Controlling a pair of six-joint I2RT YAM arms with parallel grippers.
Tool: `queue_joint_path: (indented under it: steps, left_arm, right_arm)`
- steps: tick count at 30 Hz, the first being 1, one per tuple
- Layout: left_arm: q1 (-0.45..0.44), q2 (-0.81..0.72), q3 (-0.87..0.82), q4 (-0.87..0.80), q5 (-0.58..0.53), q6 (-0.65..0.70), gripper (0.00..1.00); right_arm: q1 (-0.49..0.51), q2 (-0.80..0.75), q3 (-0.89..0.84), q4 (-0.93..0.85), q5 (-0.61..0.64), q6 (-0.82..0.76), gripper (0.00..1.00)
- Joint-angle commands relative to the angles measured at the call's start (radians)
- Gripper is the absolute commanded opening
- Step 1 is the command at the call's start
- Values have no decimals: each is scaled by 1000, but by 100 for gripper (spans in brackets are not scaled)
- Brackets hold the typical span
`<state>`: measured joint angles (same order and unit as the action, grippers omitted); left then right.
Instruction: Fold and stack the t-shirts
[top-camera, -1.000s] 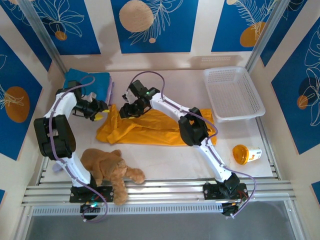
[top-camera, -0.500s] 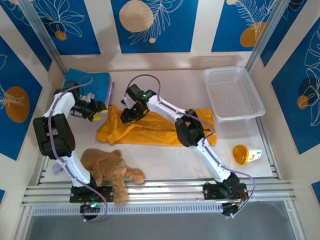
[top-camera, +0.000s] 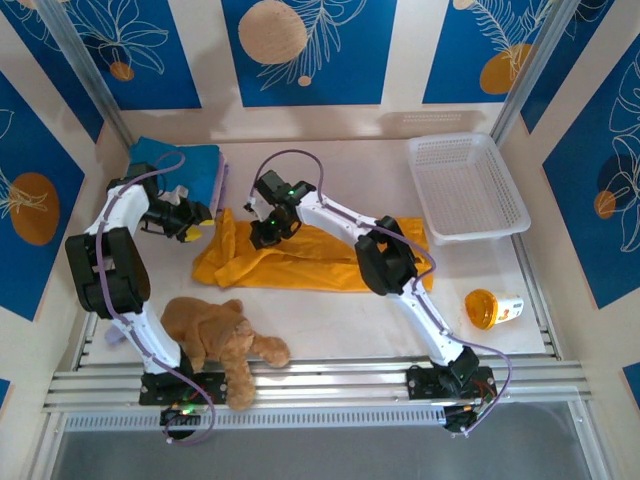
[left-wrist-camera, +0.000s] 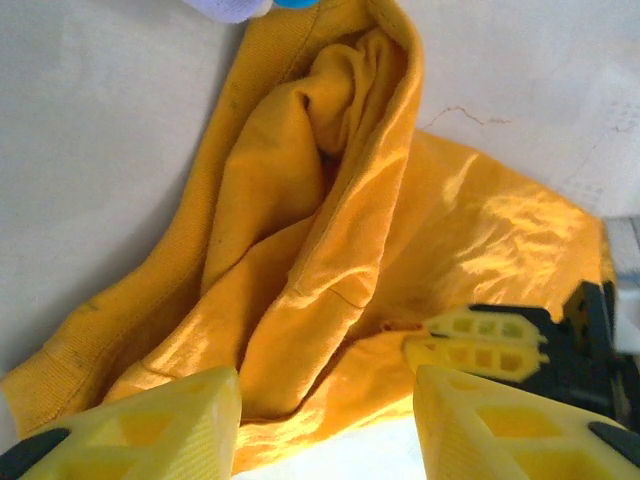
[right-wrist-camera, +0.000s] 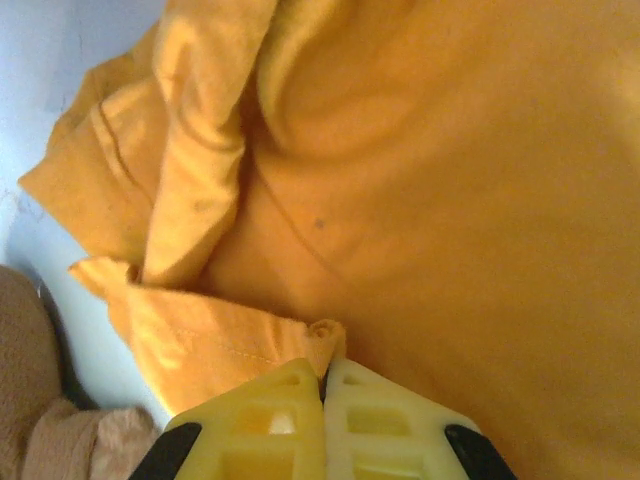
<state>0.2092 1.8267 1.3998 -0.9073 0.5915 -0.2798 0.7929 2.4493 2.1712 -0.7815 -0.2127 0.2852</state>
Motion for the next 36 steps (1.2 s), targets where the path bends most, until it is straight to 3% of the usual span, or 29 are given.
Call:
queue_joint_path:
  steps: [1,9,11,17,29,36]
  left_arm:
    - [15,-17,-19,-10,33,8,49]
    - [13,-9,-55,25,43,-21,48]
    - [12,-10,-56,37,44,-30,48]
    - [-11,19,-6,32,22,-28,46]
    - [-149,157,196,-28,-98,-8,46]
    - [-204,245,287,-72,-172,8,37]
  right_arm:
    - [16,-128,-92,55,24,-16,4]
    - [26,-205,-322,113,-17,45,4]
    - [30,-213,-372,116,-31,65,12]
    - [36,-307,-520,200,-18,119,18]
    - [3,-453,-626,228,9,164,31]
    - [-89,-444,-625,226,11,175,32]
